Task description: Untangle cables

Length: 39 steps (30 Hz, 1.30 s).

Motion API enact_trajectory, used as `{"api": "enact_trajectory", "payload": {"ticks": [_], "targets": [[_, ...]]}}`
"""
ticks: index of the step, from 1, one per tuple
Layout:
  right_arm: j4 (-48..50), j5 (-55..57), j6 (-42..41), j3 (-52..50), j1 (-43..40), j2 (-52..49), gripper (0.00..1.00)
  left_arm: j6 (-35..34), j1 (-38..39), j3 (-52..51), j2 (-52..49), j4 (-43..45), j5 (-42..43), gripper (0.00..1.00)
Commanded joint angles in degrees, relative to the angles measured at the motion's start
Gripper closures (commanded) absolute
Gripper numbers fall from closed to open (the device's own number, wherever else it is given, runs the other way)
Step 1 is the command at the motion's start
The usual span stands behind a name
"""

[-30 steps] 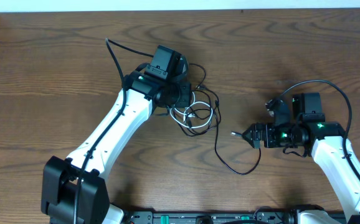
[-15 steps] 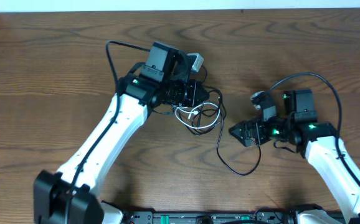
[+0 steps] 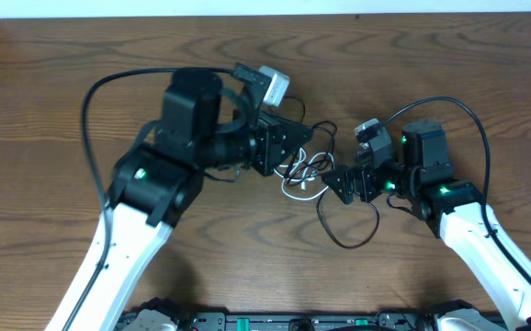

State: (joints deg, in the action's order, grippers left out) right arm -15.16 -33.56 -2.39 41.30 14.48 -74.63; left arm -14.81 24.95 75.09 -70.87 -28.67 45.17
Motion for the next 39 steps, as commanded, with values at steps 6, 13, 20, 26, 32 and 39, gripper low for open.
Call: {"api": "enact_trajectory", "payload": {"ticks": [6,13,20,26,32,39], "targets": [[-0.4,-0.5,-1.0,0.2,2.9,-0.1,0.01,-1.9,-0.2,0.7,5.2,4.8,1.4,0.92],[3.7,2.8,-4.0,0.2,3.4,-0.1,0.04,-3.5,-0.1,0.7,5.4,5.4,1.3,0.92],[8.2,-2.8,-1.9,0.2,3.8,-0.1,0.09,-3.5,-0.2,0.7,5.4,5.4,1.0,0.92],[7.9,-16.1,7.2,0.2,5.2,-0.1,0.25,-3.5,-0.2,0.7,5.4,4.8,-1.2,0.92],[7.8,-16.1,7.4,0.2,6.2,-0.1,0.72,-3.5,-0.2,0.7,5.4,4.5,-1.3,0.92],[2.0,-15.4,7.4,0.2,6.2,-0.1,0.99,-3.2,-1.3,0.7,5.3,0.7,-7.8,0.92]]}}
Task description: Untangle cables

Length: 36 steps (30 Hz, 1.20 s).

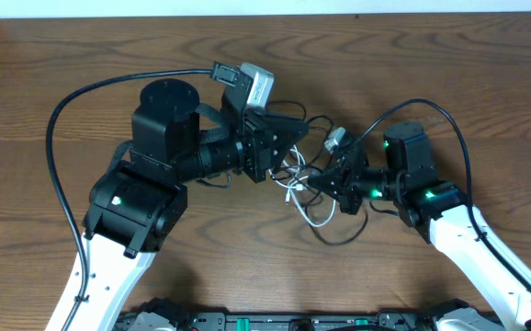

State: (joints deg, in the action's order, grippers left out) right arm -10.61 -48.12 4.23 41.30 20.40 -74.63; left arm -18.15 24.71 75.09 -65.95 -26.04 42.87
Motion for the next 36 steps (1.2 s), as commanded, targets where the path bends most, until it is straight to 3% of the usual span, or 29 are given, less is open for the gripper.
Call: {"api": "enact_trajectory", "payload": {"ticks": [1,4,5,7,10,17,20,23,26,36], "targets": [[-4.3,0.4,0.8,0.2,0.3,-0.1,0.99,0.3,-1.4,0.7,0.3,-3.1,-7.7,0.92],[-7.8,2.6,0.8,0.2,0.3,-0.1,0.99,0.3,-2.1,0.6,-0.6,-6.9,-14.6,0.92],[-8.4,2.6,0.8,0.2,0.3,-0.1,0.99,0.3,-2.1,0.6,-1.2,-8.5,-17.3,0.88],[-8.9,2.5,0.7,0.2,0.3,-0.1,0.99,0.3,-2.1,0.6,-2.5,-11.3,-21.1,0.65],[-8.9,0.5,0.5,0.2,0.3,-0.1,0.99,0.3,-2.1,0.6,-5.4,-14.6,-23.0,0.5],[-6.6,-1.2,-0.6,0.2,0.3,-0.1,0.99,0.0,-2.1,0.6,-11.9,-20.0,-22.4,0.47],[-1.4,0.8,-7.5,0.2,0.3,-0.1,0.98,0.1,-2.1,0.6,-14.1,-21.1,-22.4,0.37],[5.6,4.2,-16.7,0.3,0.2,-0.1,0.99,0.1,-2.1,0.6,-16.4,-21.3,-22.4,0.34],[7.6,4.7,-18.4,1.5,0.2,0.3,0.99,0.1,-2.1,0.6,-18.1,-22.2,-22.4,0.34],[-6.6,15.2,-18.3,17.8,0.1,5.6,0.99,0.1,-2.1,0.5,-24.1,-25.8,-22.8,0.34]]}}
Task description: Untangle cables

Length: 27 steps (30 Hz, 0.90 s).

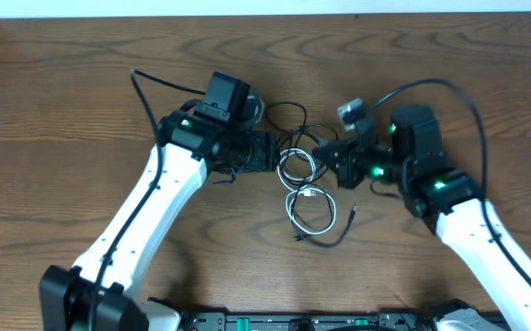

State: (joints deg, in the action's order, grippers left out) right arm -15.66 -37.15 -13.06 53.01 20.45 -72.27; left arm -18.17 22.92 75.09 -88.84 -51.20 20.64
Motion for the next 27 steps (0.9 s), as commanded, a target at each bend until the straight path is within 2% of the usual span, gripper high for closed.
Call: {"api": "enact_trajectory", "payload": {"ticks": [1,6,13,20,27], "targets": [[-2.3,4.5,-0.3,8.0,-0.2,3.9,0.99,0.2,-0.3,0.4,-1.5,-0.7,-0.9,0.34],[-3.2,4.7,0.0,16.6,-4.0,7.0,0.99,0.5,-0.3,0.3,-1.8,-0.9,-0.9,0.34],[-1.9,4.7,-4.3,26.2,-13.8,10.7,0.99,0.5,-0.3,0.3,-1.8,-1.1,-0.9,0.34],[2.8,5.6,-4.3,27.6,-21.3,14.2,0.99,0.5,-0.3,0.3,-1.8,-1.1,-0.9,0.34],[-5.9,6.8,-4.3,27.5,-23.2,13.0,0.99,0.5,-0.3,0.3,-1.8,-1.1,-0.8,0.34]]}}
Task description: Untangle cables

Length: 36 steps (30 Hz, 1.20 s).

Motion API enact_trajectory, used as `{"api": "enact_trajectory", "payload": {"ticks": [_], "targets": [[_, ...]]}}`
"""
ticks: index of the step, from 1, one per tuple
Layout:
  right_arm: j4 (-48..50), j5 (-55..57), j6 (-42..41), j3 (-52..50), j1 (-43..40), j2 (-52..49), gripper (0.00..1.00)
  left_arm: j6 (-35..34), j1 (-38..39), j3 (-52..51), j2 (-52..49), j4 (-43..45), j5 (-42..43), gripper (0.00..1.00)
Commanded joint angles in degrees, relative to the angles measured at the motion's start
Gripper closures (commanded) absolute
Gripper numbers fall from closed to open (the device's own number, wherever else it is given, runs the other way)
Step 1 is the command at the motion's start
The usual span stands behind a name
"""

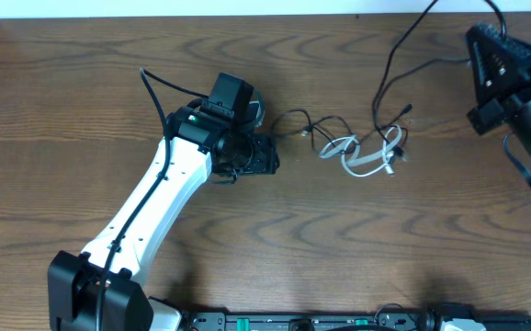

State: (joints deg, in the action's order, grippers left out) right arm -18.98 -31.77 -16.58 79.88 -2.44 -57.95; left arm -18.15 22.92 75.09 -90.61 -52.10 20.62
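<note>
Only the overhead view is given. A thin black cable [307, 118] runs from beside my left gripper [271, 158] to a small knot at mid-table, where a white cable [367, 158] lies looped around it. From the knot the black cable [387, 87] rises toward my right gripper [477, 51], which is lifted high at the upper right and looks shut on it. My left gripper sits low on the table pointing right, its fingers together, seemingly on the black cable's left end; the contact itself is hard to make out.
The brown wooden table [247, 257] ends at a white wall along the top. My left arm [146, 211] crosses the lower left diagonally. The right arm's own lead [497, 11] hangs at the top right corner.
My right gripper has gone from mid-table up to the upper right corner. The white cable and the knot have shifted right, and the black cable is now stretched out. The left gripper stayed put.
Both grippers first met over the tangled pile at mid-table, the left arm raised close to the camera. Then the left gripper sat low at the pile's left side, the right at its right. Now the right is lifted away and the cables are drawn out rightward.
</note>
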Motion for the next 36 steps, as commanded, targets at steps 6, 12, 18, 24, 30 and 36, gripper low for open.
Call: {"api": "enact_trajectory", "payload": {"ticks": [6,12,18,24,30,36], "targets": [[-4.0,-11.2,-2.4,0.7,0.8,-6.2,0.99,3.9,0.0,0.3,-0.1,2.1,8.3,0.34],[15.2,-13.4,-19.7,0.7,3.9,-10.7,0.99,9.8,4.0,0.3,-0.1,10.5,21.2,0.25],[17.0,-13.5,-19.8,0.7,7.4,-11.3,0.99,9.8,9.6,0.3,-0.1,20.2,21.4,0.2],[19.9,-16.7,-26.1,0.7,10.1,-11.3,0.99,5.0,11.4,0.3,-0.1,31.3,16.4,0.19],[30.8,-21.1,-33.2,0.7,12.2,-11.3,0.99,-0.5,11.4,0.3,-0.1,35.5,5.2,0.19],[38.5,-23.1,-39.5,0.7,13.4,-11.3,0.99,-4.8,11.4,0.3,-0.1,36.4,-0.4,0.18]]}}
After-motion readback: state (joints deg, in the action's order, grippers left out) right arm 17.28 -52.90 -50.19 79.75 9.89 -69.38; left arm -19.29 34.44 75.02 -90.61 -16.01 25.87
